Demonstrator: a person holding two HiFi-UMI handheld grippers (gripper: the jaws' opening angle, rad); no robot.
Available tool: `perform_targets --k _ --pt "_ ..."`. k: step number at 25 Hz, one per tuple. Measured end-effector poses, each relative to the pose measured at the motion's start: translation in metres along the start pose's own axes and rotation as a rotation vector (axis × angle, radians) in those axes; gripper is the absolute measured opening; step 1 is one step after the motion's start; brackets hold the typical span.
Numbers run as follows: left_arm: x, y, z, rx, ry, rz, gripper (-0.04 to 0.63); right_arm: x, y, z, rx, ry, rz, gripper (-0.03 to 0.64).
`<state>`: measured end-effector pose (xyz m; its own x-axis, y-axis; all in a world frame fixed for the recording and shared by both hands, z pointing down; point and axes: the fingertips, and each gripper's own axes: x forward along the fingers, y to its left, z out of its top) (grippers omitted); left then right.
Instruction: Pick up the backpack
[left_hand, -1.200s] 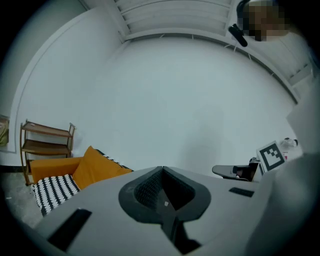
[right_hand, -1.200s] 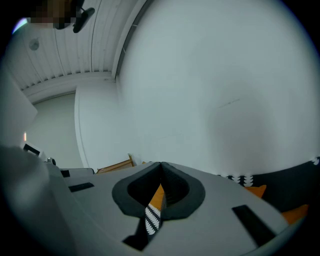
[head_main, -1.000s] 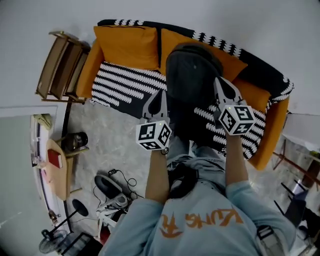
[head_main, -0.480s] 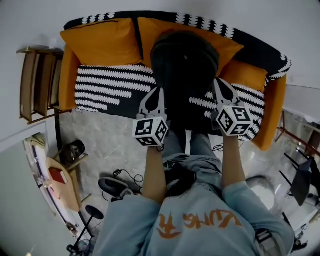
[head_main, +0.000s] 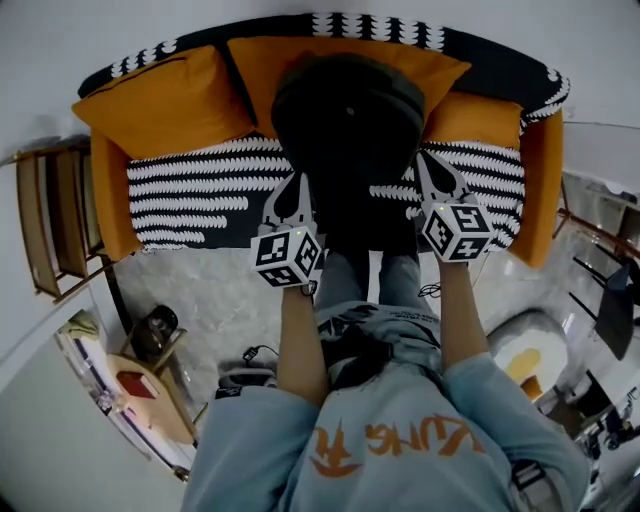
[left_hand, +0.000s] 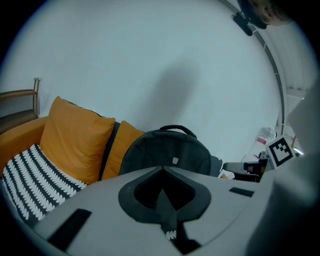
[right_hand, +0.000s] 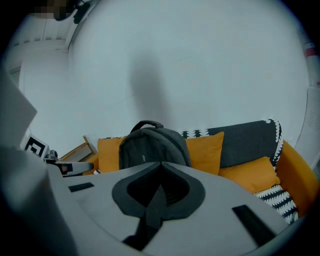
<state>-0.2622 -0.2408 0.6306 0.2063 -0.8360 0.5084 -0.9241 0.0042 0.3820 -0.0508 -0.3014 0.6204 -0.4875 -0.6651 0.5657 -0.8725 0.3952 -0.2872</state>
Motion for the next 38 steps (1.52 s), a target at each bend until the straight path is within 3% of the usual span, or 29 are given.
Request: perform_targets --k 8,14,20,22,30,38 --pt "0.032 0.029 -0.005 0.084 0.059 0.002 0.021 0.014 -0.016 -0.013 0.002 0.035 -0.089 -0.003" --pt "0.049 0.052 0.002 0.177 0.068 0.056 0.025 0.025 -0.023 -0.015 0.012 0.033 -0.136 -0.003" --pt "0.073 0.068 -0.008 0.184 0.144 0.039 0.125 0.036 -0.035 -0.022 0.003 0.065 -0.214 -0.002" --pt "0.080 0.077 -0.009 0.177 0.161 0.046 0.145 0.042 -0.037 -0.026 0.011 0.086 -0.219 0.104" --pt "0.114 0.102 -0.007 0.169 0.202 0.056 0.179 0.069 -0.054 -0.048 0.005 0.177 -0.248 0.205" --pt "0.140 0.106 -0.018 0.154 0.234 -0.024 0.219 0.088 -0.065 -0.051 0.005 0.214 -0.267 0.206"
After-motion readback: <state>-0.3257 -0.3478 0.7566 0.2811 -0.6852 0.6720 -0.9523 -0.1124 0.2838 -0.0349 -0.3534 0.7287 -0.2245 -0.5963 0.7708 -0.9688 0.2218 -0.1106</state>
